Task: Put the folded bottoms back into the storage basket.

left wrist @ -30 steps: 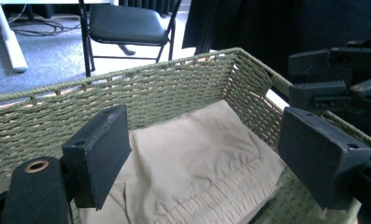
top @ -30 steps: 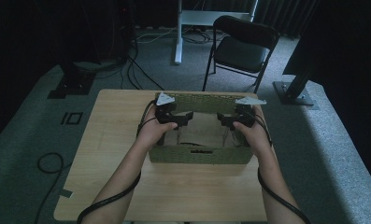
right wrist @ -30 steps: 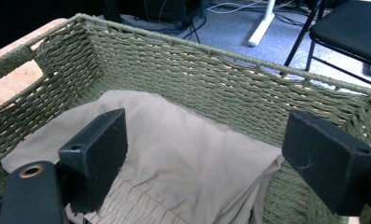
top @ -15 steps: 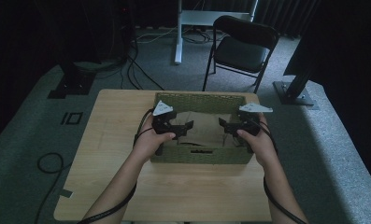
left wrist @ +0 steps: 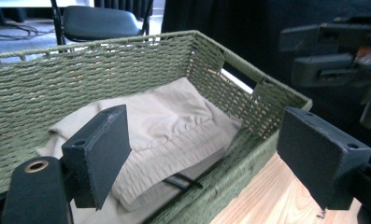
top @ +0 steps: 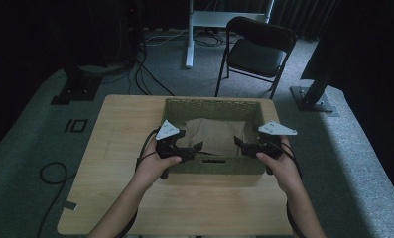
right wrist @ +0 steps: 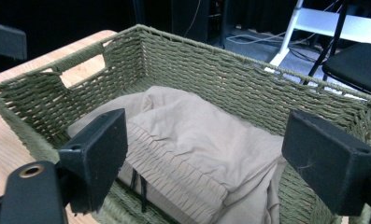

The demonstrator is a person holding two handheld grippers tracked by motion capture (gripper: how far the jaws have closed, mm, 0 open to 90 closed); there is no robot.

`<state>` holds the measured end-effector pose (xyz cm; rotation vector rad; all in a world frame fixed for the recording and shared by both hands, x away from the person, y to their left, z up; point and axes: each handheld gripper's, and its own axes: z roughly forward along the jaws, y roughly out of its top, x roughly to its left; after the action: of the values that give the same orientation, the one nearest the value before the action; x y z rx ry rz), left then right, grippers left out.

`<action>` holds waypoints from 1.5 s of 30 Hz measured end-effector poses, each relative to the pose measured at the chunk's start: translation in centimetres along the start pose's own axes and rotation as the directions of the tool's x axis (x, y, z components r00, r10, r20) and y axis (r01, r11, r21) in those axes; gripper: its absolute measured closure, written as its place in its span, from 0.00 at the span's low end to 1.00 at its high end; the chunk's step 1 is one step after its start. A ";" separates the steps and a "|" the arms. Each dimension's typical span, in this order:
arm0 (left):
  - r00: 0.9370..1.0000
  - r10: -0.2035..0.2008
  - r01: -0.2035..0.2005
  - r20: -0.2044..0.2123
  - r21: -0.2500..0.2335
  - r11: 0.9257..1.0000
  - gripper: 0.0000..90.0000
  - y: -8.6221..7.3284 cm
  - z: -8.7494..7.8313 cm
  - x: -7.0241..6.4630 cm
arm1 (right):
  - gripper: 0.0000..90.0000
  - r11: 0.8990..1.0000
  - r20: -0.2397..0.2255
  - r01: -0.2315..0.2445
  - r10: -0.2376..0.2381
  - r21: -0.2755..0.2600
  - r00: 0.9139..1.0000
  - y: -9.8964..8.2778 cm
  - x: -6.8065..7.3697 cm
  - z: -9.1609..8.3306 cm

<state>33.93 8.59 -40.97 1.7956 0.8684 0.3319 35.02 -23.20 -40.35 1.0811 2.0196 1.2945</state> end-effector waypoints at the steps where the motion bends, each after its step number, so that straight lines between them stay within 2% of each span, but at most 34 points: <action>1: 1.000 -0.001 0.001 0.005 0.000 1.000 0.20 -0.2 -0.1 -0.1 | 0.16 1.000 0.001 0.003 -0.003 -0.003 1.000 -0.1 0.1 -0.2; 7: 1.000 -0.007 0.007 0.016 0.005 1.000 0.20 -1.2 -0.8 -0.5 | 0.16 1.000 -0.005 0.023 -0.023 -0.009 1.000 -1.2 0.8 -1.2; 10: 1.000 0.017 -0.017 0.015 0.002 1.000 0.20 -1.5 -1.5 -0.9 | 0.16 1.000 -0.002 0.028 -0.028 -0.009 1.000 -2.0 1.0 -1.7; 12: 0.999 0.002 -0.002 0.035 -0.009 1.000 0.20 -1.7 -1.9 -1.2 | 0.16 1.000 -0.008 0.029 -0.030 -0.010 1.000 -2.6 1.1 -2.0; 15: 0.999 0.032 -0.031 0.039 -0.019 0.999 0.20 -2.0 -2.6 -1.7 | 0.16 0.999 -0.008 0.029 -0.029 -0.014 1.000 -3.3 1.2 -2.6; 17: 0.998 0.026 -0.025 0.054 -0.018 1.000 0.20 -2.3 -3.0 -1.9 | 0.16 1.000 -0.006 0.026 -0.026 -0.009 1.000 -3.9 1.2 -2.9; 20: 0.998 0.039 -0.039 0.050 -0.009 0.999 0.20 -3.1 -3.4 -2.0 | 0.16 1.000 -0.006 0.019 -0.019 -0.001 1.000 -4.8 1.2 -3.4; 25: 0.998 0.011 -0.010 0.055 -0.023 1.000 0.20 -4.6 -3.8 -2.4 | 0.16 1.000 0.004 0.015 -0.015 0.011 1.000 -6.6 1.0 -4.2; 27: 0.998 0.021 -0.020 0.057 -0.008 1.000 0.20 -5.4 -3.8 -2.4 | 0.16 1.000 0.004 0.009 -0.009 0.022 1.000 -7.3 1.0 -4.3; 36: 0.998 -0.014 0.011 0.056 0.050 0.999 0.20 -8.9 -3.7 -2.0 | 0.16 0.998 0.000 -0.016 0.016 0.058 1.000 -10.1 0.9 -4.7; 45: 0.999 -0.033 0.032 0.006 0.134 0.990 0.20 -12.1 -3.6 -0.6 | 0.16 0.992 0.014 -0.049 0.048 0.116 0.999 -13.0 0.5 -4.0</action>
<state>26.54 12.79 -50.29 1.9029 0.9319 0.2496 27.13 -27.82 -50.49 1.1947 2.0947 1.2039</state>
